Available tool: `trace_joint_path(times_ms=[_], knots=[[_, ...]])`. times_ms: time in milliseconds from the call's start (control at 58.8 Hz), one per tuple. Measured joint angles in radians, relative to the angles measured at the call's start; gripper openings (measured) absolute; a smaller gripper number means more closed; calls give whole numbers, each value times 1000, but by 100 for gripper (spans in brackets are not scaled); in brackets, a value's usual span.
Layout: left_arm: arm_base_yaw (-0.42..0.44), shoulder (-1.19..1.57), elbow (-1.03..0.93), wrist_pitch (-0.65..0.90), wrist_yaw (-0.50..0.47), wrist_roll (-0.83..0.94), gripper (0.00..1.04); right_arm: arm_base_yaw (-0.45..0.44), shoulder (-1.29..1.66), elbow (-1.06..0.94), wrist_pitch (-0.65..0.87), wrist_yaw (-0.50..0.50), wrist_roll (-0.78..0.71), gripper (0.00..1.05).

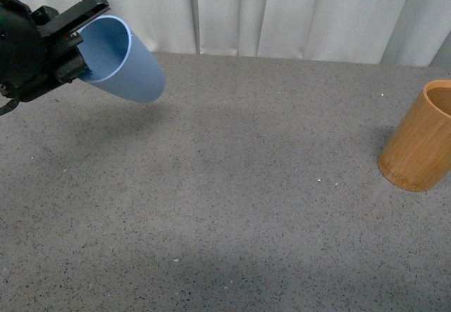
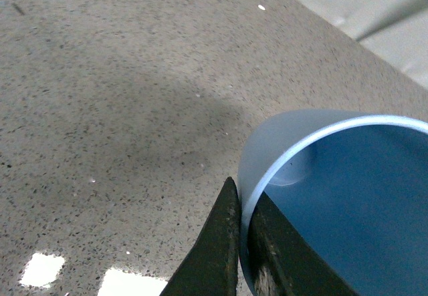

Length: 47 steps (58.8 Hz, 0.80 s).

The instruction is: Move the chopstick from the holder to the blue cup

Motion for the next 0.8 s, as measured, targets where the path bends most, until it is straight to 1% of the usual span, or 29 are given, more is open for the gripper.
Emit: trace_joint_path(times_ms=[221, 391, 629, 799], knots=[[-67, 3, 48, -76, 31, 161, 4, 0, 0, 0, 0, 0, 0, 95], [-118, 38, 69, -104, 6, 249, 4, 0, 0, 0, 0, 0, 0, 95], [-138, 102, 111, -143, -42, 282, 4, 0, 0, 0, 0, 0, 0, 95], [-151, 130, 128, -175, -50, 304, 4, 0, 0, 0, 0, 0, 0, 95]])
